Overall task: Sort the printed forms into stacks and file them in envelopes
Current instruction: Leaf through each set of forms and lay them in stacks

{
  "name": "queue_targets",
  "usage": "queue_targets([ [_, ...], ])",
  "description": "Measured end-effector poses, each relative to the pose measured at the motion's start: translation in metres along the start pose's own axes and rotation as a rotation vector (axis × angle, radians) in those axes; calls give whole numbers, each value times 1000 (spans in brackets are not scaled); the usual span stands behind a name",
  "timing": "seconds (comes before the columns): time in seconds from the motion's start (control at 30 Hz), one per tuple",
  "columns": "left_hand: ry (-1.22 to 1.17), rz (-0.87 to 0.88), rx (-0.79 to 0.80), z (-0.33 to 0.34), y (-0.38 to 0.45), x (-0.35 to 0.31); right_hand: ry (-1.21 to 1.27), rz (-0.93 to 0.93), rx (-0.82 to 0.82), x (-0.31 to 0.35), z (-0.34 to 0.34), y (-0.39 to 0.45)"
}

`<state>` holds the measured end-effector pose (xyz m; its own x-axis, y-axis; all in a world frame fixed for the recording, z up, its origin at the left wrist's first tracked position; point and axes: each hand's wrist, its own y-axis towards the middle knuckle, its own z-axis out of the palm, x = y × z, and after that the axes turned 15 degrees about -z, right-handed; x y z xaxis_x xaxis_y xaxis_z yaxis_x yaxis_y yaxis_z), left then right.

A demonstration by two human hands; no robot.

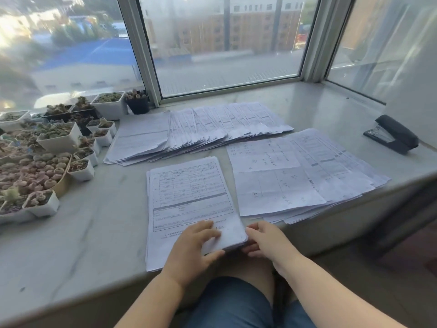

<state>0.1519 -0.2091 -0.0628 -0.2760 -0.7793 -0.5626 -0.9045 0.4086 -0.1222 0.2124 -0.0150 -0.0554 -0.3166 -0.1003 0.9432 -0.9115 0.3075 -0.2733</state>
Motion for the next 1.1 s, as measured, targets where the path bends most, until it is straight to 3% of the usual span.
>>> queue_targets([
  [0.4,-378,-41,40,-2,-1,10,140,9,24,2,-6,12],
  [0.57,-554,-162,32,-9,-2,8,128,-23,41,-1,-8,16],
  [1.1,-777,-273,-102,2,2,2,170,92,186,2,-15,31],
])
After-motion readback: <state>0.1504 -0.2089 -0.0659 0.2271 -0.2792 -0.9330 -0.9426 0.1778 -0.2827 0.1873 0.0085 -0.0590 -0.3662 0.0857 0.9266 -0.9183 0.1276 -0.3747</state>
